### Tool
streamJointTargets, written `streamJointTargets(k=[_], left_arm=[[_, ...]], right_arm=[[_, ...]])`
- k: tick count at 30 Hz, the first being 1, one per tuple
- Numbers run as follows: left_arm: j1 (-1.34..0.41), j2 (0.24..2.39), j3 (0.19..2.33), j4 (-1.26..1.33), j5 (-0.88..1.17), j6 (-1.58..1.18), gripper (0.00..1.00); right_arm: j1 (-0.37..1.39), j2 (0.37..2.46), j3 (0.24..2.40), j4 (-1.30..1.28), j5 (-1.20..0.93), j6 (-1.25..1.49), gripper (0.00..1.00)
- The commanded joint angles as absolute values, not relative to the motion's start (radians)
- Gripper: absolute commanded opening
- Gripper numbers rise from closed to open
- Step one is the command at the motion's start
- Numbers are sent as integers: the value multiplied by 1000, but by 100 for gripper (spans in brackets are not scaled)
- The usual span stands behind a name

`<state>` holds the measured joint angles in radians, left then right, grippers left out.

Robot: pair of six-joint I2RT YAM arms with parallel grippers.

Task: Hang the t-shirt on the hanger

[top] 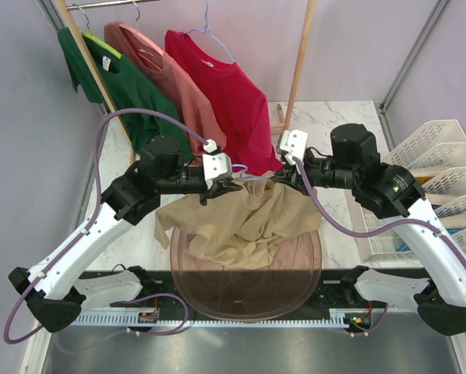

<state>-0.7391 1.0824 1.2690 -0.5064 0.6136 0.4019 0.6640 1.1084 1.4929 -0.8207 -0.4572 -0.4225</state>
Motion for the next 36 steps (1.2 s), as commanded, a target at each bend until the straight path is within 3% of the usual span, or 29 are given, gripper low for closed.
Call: streamJointTargets(k=[1,9,15,19,20,21,22,23,26,28,36], left_arm=[[-741,1078,1304,-445,626,403,2],[-741,1069,1302,-445,684,410,2],[-741,1068,1302,-448,747,396,2],[-741,1086,1315,-434,727,373,2],[-741,1085,1315,-430,718,362,2],[-741,1086,1313,-436,698,361,3],[-741,1083,1313,-448,678,359,7],[-741,1074,1312,-465,652,357,19],[-704,1045,1293,-587,623,380,35],[-625,1011,1246,-649,652,394,40],[-341,876,1135,-807,680,593,38]], right_arm=[[663,1103,1479,-851,-540,-468,11],[663,1104,1445,-864,-558,-514,24],[663,1112,1433,-838,-557,-503,26],[663,1112,1422,-819,-558,-499,12],[663,1112,1422,-816,-551,-499,0],[664,1112,1422,-813,-517,-499,0],[663,1103,1422,-802,-496,-488,0],[663,1098,1420,-795,-473,-486,0],[661,1069,1411,-766,-385,-486,0],[658,1051,1411,-755,-351,-485,0],[632,1008,1425,-738,-360,-469,0]])
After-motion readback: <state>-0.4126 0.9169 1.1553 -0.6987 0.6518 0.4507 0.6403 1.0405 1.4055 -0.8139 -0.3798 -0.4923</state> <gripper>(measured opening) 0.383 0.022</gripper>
